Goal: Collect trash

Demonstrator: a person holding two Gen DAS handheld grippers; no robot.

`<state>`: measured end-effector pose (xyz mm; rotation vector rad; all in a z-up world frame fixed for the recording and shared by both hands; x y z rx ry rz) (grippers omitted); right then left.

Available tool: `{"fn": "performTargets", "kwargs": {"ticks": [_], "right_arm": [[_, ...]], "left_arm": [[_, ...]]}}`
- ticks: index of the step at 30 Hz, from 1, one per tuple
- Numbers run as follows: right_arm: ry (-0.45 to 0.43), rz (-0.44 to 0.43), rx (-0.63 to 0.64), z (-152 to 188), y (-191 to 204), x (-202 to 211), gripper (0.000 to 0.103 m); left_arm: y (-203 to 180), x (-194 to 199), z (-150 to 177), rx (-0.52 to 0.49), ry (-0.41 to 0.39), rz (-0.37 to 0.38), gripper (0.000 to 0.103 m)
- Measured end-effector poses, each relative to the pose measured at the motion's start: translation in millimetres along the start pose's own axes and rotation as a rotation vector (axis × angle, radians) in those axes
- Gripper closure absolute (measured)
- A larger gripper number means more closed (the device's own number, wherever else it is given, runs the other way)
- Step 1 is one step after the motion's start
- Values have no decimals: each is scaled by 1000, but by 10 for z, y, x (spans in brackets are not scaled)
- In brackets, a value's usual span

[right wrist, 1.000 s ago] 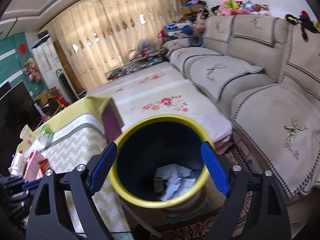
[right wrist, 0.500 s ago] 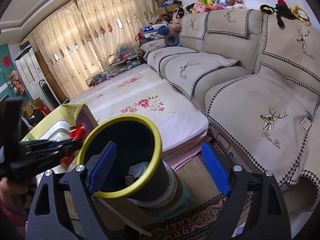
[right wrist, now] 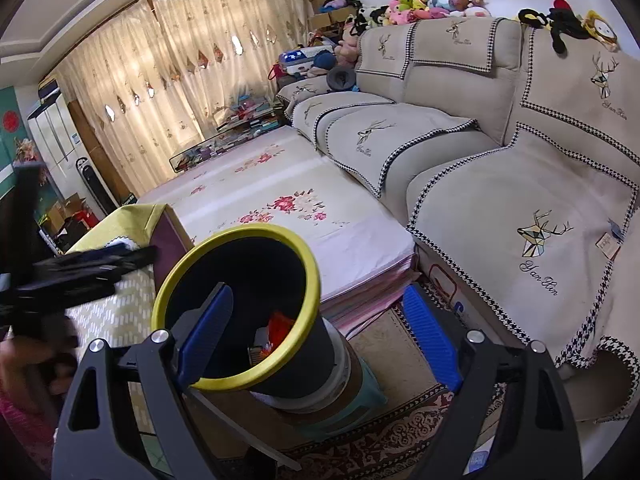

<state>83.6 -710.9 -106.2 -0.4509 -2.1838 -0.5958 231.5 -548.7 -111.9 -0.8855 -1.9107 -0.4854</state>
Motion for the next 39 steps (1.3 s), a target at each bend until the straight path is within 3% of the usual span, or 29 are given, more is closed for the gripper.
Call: {"fn": "performTargets", "kwargs": {"ticks": [3, 10, 15, 22, 31, 36, 39], "right_arm": [[10, 0, 16, 48, 101, -31, 20], [48, -29, 93, 203, 564, -131, 20], [64, -76, 196, 313, 1188, -156, 20], [58, -161, 364, 424, 2264, -131, 20], [43, -310, 543, 759, 3502, 1, 20], [53, -404, 623, 1021, 4117, 102, 22], [72, -436, 652, 1120, 4397, 118, 28]], "left_arm": [[110, 456, 250, 35, -73, 0, 11], [530, 1330, 1065, 136, -170, 20, 7], [1123, 2019, 1679, 208, -261, -78, 5], [2358, 2888, 2545, 421, -386, -282, 5], [3797, 3053, 3653, 705, -433, -514, 5], [4058, 2797, 3906, 725, -394, -539, 5], [4028, 2731, 3808, 698, -392, -528, 5]]}}
Point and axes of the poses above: each gripper's, at about its wrist camera, not at the fingertips, and x roughly against the way its jaws point, y to its left, z to its underside, the point moved 5 cm from there along -x, roughly the way its jaws point, and after that the axes turned 14 degrees about y, right-handed, at the moved point
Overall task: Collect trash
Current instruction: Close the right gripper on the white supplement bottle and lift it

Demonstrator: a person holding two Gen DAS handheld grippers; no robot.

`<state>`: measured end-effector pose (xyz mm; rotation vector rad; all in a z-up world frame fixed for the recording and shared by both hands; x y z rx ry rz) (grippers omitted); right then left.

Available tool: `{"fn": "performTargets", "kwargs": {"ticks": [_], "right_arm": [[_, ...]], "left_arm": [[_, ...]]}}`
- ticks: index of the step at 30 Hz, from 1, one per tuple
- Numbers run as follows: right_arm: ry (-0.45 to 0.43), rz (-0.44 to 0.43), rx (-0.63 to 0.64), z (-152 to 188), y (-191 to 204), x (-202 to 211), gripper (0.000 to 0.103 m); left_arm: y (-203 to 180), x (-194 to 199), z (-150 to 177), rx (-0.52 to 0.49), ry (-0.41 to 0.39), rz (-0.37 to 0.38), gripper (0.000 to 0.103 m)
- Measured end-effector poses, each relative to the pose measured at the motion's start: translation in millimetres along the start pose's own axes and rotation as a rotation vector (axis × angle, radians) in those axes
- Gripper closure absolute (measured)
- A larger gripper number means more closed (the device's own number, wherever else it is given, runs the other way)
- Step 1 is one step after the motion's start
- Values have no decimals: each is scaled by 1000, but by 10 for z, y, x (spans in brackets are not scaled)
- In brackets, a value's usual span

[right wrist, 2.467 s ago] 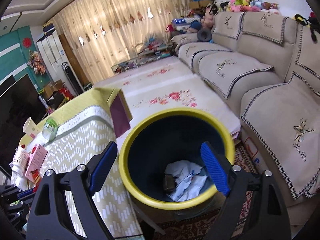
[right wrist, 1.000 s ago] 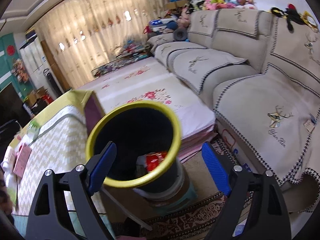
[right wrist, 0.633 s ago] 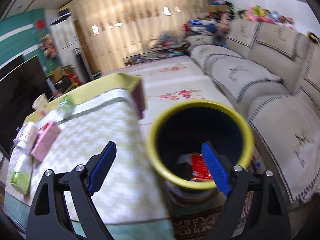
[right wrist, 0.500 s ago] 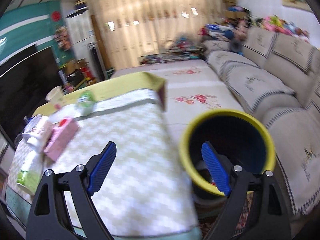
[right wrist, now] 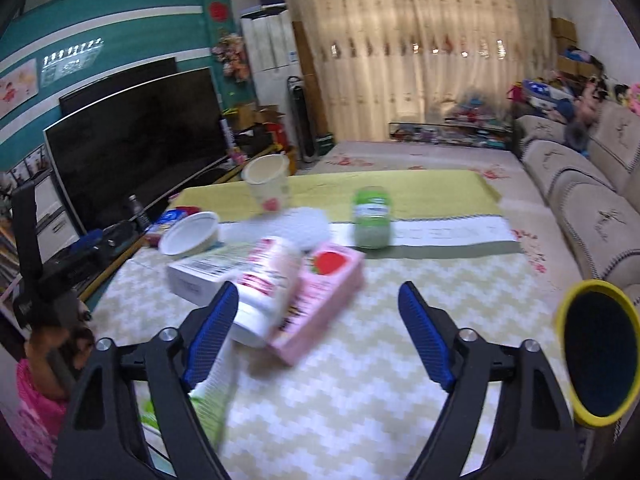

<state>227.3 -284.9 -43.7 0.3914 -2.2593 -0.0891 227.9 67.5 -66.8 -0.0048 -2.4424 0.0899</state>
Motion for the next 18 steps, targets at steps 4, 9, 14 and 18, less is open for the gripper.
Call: {"fn": "performTargets", "kwargs": {"ticks": [4, 9, 14, 18], "right_arm": [[28, -23, -2, -49, 185, -146, 36], [69, -11, -31, -51, 251, -345, 43], [89, -11, -51, -89, 289, -468, 47], [109, -7, -53, -114, 354, -540, 48]], "left_arm": [[-200, 3, 35, -33, -10, -19, 5], [-308, 52, 53, -38, 10, 1, 5], [-359, 77, 75, -51, 7, -2, 5], [-390, 67, 90, -58, 11, 6, 5]]}}
Point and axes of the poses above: each gripper's, at about its wrist camera, not at the fingertips, and x roughly against the way its jaws point, y to its left, z to its underside, the point moved 5 cm from there along -x, roughly the way its jaws point, and after that the axes turned 14 degrees about y, right-handed, at the moved point
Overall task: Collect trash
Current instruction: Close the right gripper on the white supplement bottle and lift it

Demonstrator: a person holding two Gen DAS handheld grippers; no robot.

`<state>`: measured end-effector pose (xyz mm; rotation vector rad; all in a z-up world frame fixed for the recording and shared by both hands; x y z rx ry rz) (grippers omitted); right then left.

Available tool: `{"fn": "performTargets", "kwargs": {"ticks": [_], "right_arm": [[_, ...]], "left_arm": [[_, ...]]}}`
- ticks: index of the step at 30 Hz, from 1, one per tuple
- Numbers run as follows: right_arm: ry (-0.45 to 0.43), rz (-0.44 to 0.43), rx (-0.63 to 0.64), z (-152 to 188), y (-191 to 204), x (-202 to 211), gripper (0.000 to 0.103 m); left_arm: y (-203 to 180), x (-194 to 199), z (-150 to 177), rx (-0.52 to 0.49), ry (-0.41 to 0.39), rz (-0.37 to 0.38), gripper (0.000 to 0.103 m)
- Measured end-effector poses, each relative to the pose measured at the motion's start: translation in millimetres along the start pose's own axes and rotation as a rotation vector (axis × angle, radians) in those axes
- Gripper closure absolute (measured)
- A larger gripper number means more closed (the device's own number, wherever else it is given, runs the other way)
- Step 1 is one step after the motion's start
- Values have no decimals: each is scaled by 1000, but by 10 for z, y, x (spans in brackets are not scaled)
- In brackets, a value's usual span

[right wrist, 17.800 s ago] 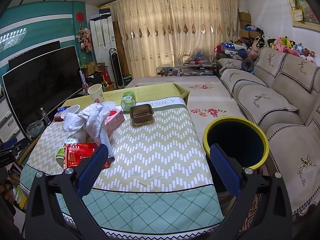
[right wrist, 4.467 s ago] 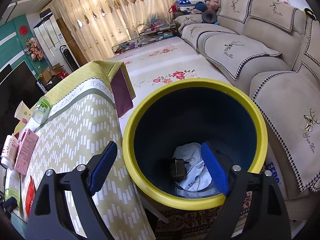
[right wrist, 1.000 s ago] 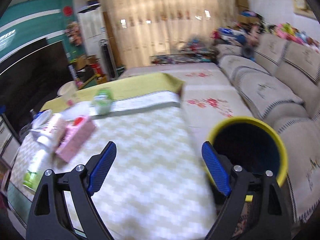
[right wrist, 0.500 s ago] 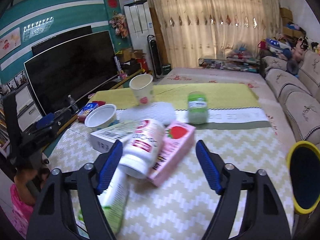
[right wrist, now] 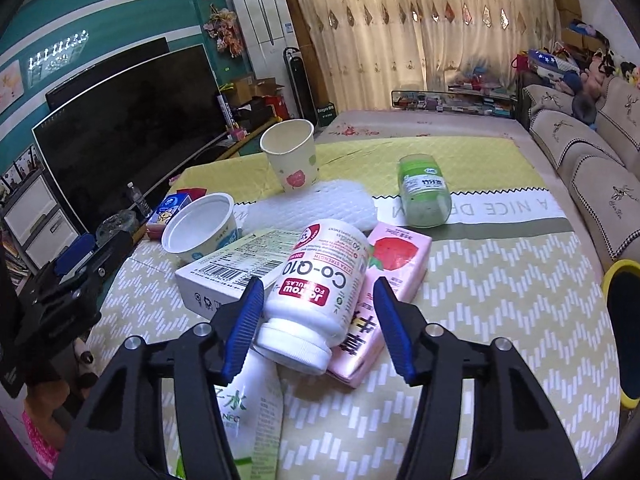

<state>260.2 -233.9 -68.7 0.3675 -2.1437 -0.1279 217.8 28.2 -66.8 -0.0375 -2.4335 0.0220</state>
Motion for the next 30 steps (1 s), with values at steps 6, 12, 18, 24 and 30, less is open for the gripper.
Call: {"fn": "performTargets", "kwargs": {"ticks": [6, 12, 18, 24, 30], "right_arm": [[33, -13, -16, -10, 38, -114, 48], [32, -13, -10, -7, 76, -189, 49], [8, -35, -7, -11, 44, -86, 54], [-56, -62, -13, -1, -53, 236, 54], [-104, -15, -67, 35, -425, 487, 54]], "left_arm": [[-49, 9, 19, -12, -3, -1, 5], [-116, 26, 33, -36, -13, -19, 5], [-148, 19, 46, -47, -10, -19, 5], [-147, 17, 50, -47, -9, -21, 5], [-154, 17, 54, -53, -11, -23, 5]]}}
Point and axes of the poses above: each gripper's, at about its wrist camera, not at the fingertips, and x roughly against the way its jaws point, y to its left, z to its underside, the point moved 5 cm from there along -x, roughly the way its jaws point, and after that the axes turned 14 degrees about y, right-handed, at the moved point
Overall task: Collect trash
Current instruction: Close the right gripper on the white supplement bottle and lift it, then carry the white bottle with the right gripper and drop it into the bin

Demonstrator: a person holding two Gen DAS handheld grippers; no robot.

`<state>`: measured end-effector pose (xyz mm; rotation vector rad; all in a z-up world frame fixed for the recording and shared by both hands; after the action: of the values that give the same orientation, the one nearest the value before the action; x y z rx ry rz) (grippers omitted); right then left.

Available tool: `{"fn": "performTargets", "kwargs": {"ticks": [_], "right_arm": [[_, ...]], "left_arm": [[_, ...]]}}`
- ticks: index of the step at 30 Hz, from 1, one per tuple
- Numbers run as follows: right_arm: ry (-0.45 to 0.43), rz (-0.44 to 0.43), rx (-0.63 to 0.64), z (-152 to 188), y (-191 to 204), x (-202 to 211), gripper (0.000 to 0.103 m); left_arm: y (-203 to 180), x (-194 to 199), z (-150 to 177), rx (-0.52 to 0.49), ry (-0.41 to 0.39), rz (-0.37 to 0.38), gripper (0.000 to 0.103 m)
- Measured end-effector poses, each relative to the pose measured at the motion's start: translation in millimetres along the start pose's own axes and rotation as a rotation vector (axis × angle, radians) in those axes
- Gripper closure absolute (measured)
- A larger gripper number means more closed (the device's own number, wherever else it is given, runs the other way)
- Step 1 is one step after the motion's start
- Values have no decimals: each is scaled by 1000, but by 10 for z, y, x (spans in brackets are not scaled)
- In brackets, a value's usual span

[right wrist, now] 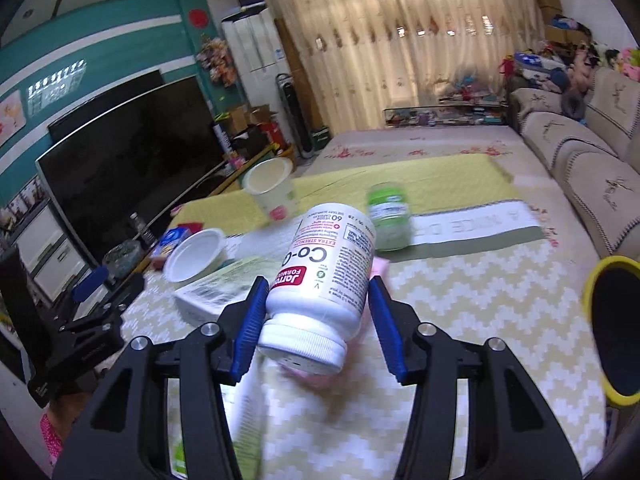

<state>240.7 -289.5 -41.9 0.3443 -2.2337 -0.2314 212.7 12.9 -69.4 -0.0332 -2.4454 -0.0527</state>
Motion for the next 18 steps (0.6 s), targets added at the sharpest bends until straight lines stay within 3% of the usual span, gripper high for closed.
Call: {"fn": "performTargets", "kwargs": {"ticks": [4, 14, 18], "right_arm": [[-25, 71, -55, 6, -409, 135, 54], [-57, 333, -323, 203, -2053, 486, 54], [-32, 399, -420, 351, -2604, 500, 54]], "left_arm": [[-14, -6, 4, -8, 0, -2, 5], [-22, -5, -3, -7, -2, -5, 5], [-26, -27, 3, -10, 7, -4, 5]]}}
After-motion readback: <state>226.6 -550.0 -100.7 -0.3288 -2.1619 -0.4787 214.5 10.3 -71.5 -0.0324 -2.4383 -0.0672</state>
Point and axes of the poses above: each gripper's, at about its wrist camera, not at the fingertips, and x roughly against the way its jaws point, y to its left, z to its underside, the point moved 5 cm from there along -x, roughly the way its jaws point, and after that the axes turned 14 degrees about y, right-handed, at the moved point
